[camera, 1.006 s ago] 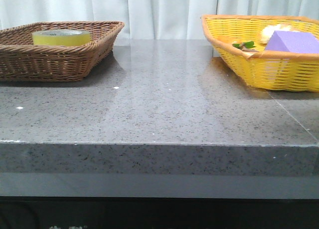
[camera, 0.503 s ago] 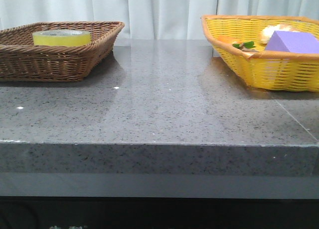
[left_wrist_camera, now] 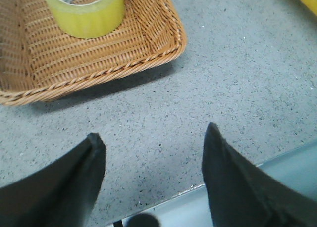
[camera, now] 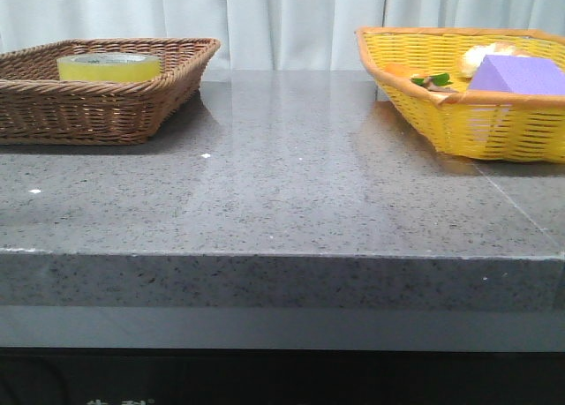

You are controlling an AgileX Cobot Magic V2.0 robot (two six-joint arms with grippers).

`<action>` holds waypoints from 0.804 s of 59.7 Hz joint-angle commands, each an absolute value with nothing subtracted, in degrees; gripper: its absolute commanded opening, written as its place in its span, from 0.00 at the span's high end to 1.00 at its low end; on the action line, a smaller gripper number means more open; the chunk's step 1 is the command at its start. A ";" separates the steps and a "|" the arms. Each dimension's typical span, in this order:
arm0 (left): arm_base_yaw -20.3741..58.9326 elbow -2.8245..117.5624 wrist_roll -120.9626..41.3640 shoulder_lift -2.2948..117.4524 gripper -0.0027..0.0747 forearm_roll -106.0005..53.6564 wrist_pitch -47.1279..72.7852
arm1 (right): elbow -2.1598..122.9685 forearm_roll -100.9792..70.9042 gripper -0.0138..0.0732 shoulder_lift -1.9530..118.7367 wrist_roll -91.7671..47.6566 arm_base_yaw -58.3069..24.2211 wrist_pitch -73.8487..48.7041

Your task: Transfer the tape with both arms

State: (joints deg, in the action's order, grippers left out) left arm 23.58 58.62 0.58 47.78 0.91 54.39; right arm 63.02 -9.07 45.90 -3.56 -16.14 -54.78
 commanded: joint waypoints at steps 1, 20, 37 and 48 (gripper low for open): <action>24.12 55.87 3.67 42.89 0.41 1.31 46.40 | 62.27 -9.14 0.36 41.45 -2.96 -15.81 -50.78; 24.12 48.44 4.15 35.42 0.43 1.31 37.28 | 52.54 -7.80 0.36 32.17 -3.02 -15.81 -44.45; 24.12 48.44 4.04 35.42 0.88 1.66 36.91 | 52.05 -7.73 0.74 32.17 -3.02 -15.81 -44.35; 24.12 48.44 3.93 35.42 0.99 3.43 36.89 | 52.05 -7.67 0.92 32.17 -3.07 -15.81 -44.21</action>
State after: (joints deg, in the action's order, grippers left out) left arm 23.58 46.80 3.43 35.42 2.96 41.46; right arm 50.88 -7.73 32.03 -2.76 -16.16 -48.85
